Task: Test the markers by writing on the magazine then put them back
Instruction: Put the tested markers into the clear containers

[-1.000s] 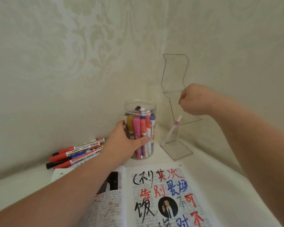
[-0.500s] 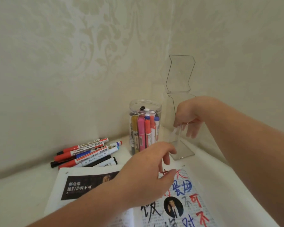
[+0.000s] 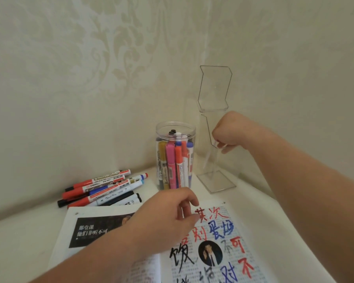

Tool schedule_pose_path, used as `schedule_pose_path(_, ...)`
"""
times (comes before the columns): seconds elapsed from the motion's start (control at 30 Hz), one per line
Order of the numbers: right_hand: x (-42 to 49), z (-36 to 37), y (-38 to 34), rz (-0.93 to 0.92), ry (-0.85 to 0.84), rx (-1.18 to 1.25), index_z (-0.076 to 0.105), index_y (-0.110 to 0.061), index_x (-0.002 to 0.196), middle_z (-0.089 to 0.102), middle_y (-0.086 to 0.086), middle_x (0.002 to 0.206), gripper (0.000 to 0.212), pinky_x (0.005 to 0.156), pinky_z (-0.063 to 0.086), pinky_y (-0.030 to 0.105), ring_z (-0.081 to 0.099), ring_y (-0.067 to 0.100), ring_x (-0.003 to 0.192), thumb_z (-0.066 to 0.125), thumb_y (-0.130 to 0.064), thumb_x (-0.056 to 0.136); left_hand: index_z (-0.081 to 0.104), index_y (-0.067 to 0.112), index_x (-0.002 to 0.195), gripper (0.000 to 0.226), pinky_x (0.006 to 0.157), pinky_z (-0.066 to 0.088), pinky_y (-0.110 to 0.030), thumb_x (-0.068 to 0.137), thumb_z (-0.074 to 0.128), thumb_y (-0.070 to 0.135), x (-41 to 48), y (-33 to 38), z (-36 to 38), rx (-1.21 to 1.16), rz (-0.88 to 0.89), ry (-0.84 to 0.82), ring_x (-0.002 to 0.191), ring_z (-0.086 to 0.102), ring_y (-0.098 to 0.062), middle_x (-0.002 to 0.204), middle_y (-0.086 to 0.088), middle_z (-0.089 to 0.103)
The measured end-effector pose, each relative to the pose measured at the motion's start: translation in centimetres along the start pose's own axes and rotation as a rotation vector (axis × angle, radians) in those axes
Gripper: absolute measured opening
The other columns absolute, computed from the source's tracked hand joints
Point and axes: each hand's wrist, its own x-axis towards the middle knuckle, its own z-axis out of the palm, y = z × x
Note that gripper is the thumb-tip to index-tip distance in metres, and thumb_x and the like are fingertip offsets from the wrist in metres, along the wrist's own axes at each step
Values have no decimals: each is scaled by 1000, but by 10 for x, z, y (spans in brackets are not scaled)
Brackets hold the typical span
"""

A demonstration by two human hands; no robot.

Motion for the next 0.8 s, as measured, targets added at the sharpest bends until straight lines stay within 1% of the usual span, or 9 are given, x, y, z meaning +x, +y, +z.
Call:
schedule_pose_path(0.07,-3,-2,1,-108,167,-73,75,-4,90,76,12,85,23,74,64,41,76,28,70,52,-7,89,66,38,92,7,72,54,-21,90,72,35,2,-6,-5,-43,-34,80,78,62,-1,87,25,64)
schedule_pose_path(0.17,-15,-12,8,-332,538,-104,74,-19,92,74,0,91,14,78,58,34,70,22,82,61,-20,89,70,34,83,8,66,50,-17,89,73,30,6,-14,-12,-101,-69,185,72,61,-1,80,20,66)
schedule_pose_path(0.23,-31,-20,15,-569,783,42,72,-20,91,71,-4,88,10,78,57,38,67,19,83,62,-21,89,72,30,80,10,61,45,-14,90,73,30,9,-16,-13,-124,-52,224,67,59,0,76,18,67)
schedule_pose_path(0.3,-56,-23,19,-762,886,323,65,-21,87,66,-7,83,6,70,56,34,67,15,79,65,-15,89,73,27,79,12,60,43,-13,90,73,34,12,-15,-12,-144,-33,266,63,57,0,73,15,67)
schedule_pose_path(0.43,-110,1,29,-781,570,803,48,-23,93,63,9,85,34,49,54,31,70,31,74,71,2,89,73,31,88,16,71,56,-28,86,72,47,18,-9,-9,-288,20,306,73,65,-10,80,6,70)
schedule_pose_path(0.5,-122,21,36,-701,354,927,45,-21,100,66,16,83,41,49,56,32,70,30,70,70,9,88,70,38,100,22,79,59,-38,83,70,52,19,-5,-11,-345,65,276,82,68,-16,89,7,71)
schedule_pose_path(0.6,-127,48,45,-544,173,1070,46,-20,119,70,21,83,50,53,59,35,71,30,70,69,9,86,69,40,107,24,77,60,-38,83,72,43,22,2,-20,-313,97,186,81,70,-15,90,11,71)
schedule_pose_path(0.67,-129,62,49,-438,90,1159,52,-15,122,72,17,83,46,55,60,34,70,26,68,69,7,85,73,33,105,19,71,61,-36,88,74,27,23,5,-26,-244,77,106,76,71,-15,85,7,74)
schedule_pose_path(0.8,-131,80,56,-360,-72,1234,74,-10,99,75,18,87,23,58,60,30,70,23,68,73,-12,76,77,25,102,14,70,61,-35,89,74,20,18,-1,-28,-263,15,30,75,73,-18,82,1,76)
